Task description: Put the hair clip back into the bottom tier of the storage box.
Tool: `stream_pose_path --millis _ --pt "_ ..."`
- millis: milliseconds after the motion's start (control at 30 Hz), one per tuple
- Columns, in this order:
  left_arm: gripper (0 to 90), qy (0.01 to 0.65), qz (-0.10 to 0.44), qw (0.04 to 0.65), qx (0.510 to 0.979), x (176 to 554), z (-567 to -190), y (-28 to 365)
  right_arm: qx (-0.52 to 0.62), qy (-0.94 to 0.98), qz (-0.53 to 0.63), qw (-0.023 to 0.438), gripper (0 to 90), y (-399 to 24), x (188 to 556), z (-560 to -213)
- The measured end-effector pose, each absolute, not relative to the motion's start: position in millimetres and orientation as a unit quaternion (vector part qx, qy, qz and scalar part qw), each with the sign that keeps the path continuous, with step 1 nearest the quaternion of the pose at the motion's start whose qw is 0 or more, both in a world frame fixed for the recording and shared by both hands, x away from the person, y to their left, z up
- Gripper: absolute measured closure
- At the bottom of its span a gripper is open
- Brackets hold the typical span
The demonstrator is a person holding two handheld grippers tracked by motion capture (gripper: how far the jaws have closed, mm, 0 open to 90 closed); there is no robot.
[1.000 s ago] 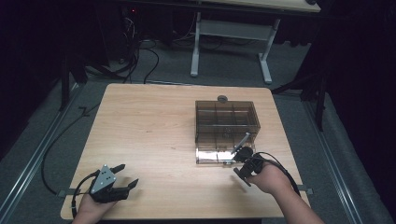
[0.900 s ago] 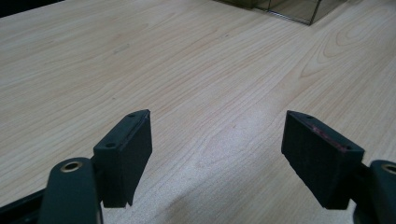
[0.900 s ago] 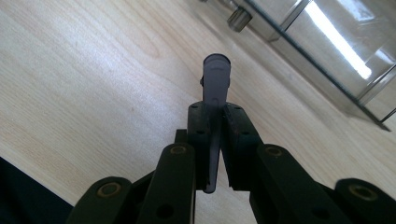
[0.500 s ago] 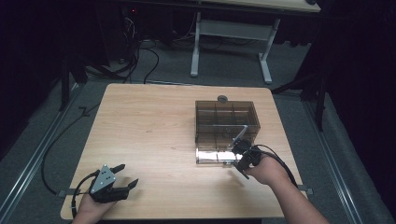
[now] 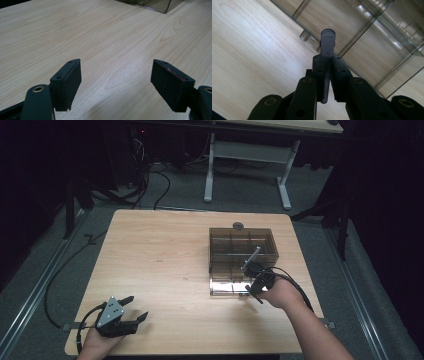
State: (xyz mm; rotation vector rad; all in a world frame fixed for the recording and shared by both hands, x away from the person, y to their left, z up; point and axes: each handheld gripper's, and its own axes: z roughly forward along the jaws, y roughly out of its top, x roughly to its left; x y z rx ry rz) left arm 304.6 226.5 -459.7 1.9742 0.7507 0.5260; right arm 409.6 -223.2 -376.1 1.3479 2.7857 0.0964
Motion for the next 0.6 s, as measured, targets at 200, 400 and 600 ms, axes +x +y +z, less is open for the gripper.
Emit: stream_pose_path --millis 200,400,600 --pt "25.0 0.305 0.213 0.465 0.804 304.7 -459.8 226.4 0.431 0.901 0.032 0.027 82.4 -217.0 420.3 -374.9" --pt "25.0 0.305 0.212 0.464 0.804 305.2 -459.9 226.2 0.425 0.904 0.038 0.029 82.5 -207.3 429.5 -375.7" --pt "25.0 0.304 0.212 0.464 0.804 305.0 -459.7 226.4 0.419 0.906 0.044 0.035 82.4 -200.6 435.7 -372.7"
